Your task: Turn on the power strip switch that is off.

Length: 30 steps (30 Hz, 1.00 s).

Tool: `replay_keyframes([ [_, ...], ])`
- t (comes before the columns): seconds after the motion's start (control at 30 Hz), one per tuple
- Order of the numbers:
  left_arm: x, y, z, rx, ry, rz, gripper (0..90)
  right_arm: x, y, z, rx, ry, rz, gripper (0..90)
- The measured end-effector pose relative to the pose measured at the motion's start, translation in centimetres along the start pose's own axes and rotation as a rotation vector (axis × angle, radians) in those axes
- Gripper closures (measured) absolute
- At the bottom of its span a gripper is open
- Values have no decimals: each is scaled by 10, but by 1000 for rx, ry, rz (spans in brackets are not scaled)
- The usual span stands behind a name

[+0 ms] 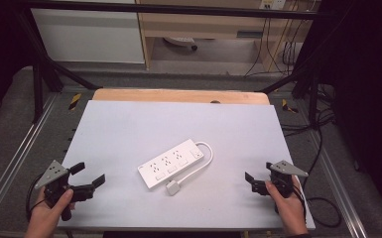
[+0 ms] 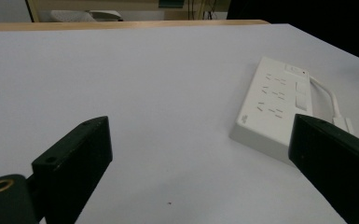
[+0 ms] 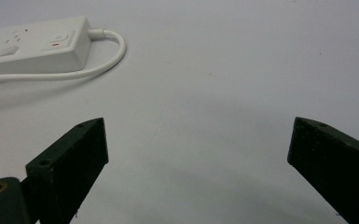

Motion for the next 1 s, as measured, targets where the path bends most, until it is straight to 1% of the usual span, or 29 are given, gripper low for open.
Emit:
replay_keyframes([
  [0.07,1,0,0,0,-1,0,62,0,0,0,2,1,0,52],
  [0.1,0,0,1,-2,-3,-1,62,1,0,0,2,10,1,49],
  [0.27,-1,0,1,-3,-11,-6,62,4,1,2,-10,22,11,42],
  [0.43,-2,0,3,-10,-5,-13,62,8,0,4,-25,38,26,37],
  [0.47,-4,0,4,-15,-8,-23,62,9,0,4,-26,40,30,36],
  [0.53,-5,0,4,-21,-8,-29,62,11,0,6,-36,44,37,35],
  [0.6,-7,-1,6,-27,-17,-39,62,12,0,7,-44,33,45,33],
  [0.7,-12,-2,9,-43,-27,-65,63,14,1,8,-47,38,47,31],
  [0.8,-15,-2,10,-48,-30,-74,64,16,2,9,-52,39,56,28],
  [0.9,-18,-3,12,-54,-34,-86,64,19,0,9,-44,45,59,28],
  [1.0,-19,-3,14,-61,-30,-88,65,20,-1,8,-39,50,63,28],
])
Point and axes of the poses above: each handheld gripper's, and its own axes: y roughly backward along the jaws, z roughly out of its top, x roughly to its left, the point moved 6 cm from there along -y, roughly forward along the jaws, and after that the axes turned 13 degrees about -z, right-handed, at the moved point
